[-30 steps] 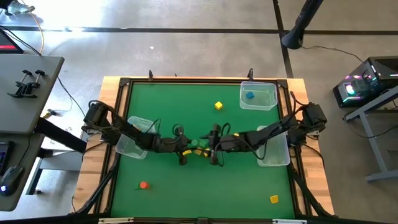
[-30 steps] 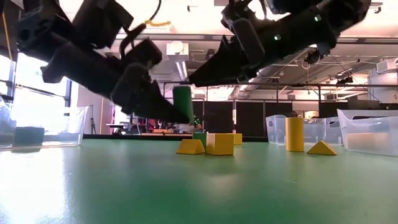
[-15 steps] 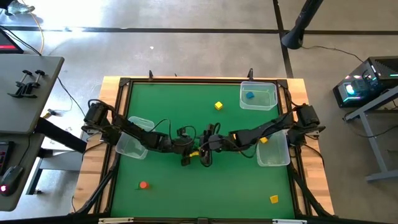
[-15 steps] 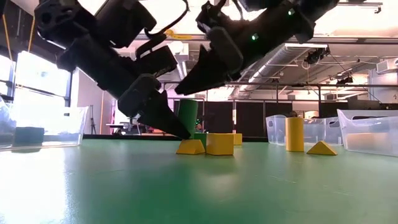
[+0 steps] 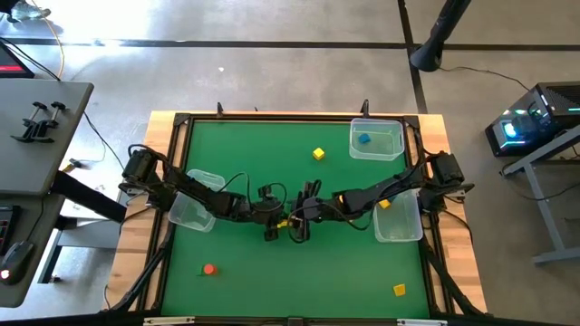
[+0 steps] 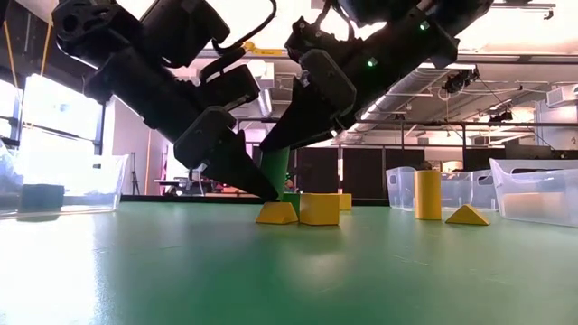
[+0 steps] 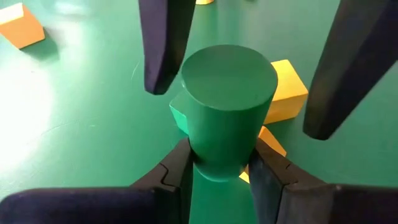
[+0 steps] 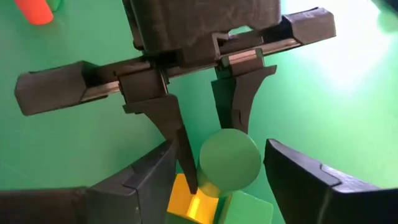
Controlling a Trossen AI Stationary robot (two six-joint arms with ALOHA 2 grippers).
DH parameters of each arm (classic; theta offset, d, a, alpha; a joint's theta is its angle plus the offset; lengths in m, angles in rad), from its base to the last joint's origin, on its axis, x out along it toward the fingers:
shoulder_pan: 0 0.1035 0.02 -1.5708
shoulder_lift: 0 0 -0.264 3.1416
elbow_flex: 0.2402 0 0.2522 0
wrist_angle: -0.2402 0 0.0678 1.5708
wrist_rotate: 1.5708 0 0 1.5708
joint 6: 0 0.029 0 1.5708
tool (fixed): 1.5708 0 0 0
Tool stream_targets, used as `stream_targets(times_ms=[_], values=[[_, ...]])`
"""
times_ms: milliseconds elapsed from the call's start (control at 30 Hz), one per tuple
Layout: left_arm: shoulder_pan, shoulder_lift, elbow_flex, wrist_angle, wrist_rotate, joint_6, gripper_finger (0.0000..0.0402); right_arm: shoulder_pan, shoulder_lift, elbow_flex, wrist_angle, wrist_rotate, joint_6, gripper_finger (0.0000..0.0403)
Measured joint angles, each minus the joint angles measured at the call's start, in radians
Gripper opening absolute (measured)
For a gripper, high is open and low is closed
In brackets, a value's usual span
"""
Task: Sort blocks by size
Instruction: Put the green cylindrical block into the bottom right transparent bin
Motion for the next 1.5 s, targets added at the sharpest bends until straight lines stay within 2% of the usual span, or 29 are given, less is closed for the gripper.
stream_targets(times_ms=[633, 833, 1067, 1200, 1400, 1500], values=[[-0.001, 0.002, -0.001, -0.002, -0.012, 0.000, 0.0092, -0.005, 0.003, 0.000, -0.041, -0.019, 0.024, 0.0136], [-0.001, 0.002, -0.002, -0.007, -0.014, -0.002, 0.0110, -0.003, 0.023, 0.001, -0.008, -0.004, 0.015, 0.0127], [0.000, -0.001, 0.001, 0.011, -0.005, -0.008, 0.0145, 0.050, -0.029, -0.002, -0.085, 0.142, -0.009, 0.0127], [-0.003, 0.002, -0.003, -0.016, 0.013, -0.011, 0.0156, 0.109, -0.123, -0.002, -0.213, 0.295, 0.015, 0.0126], [-0.002, 0.000, -0.004, -0.012, 0.011, -0.011, 0.0158, 0.264, -0.306, -0.002, -0.534, 0.527, 0.228, 0.0126], [-0.002, 0.000, -0.003, -0.010, 0.010, -0.011, 0.0158, 0.353, -0.398, -0.001, -0.739, 0.560, 0.416, 0.0126]])
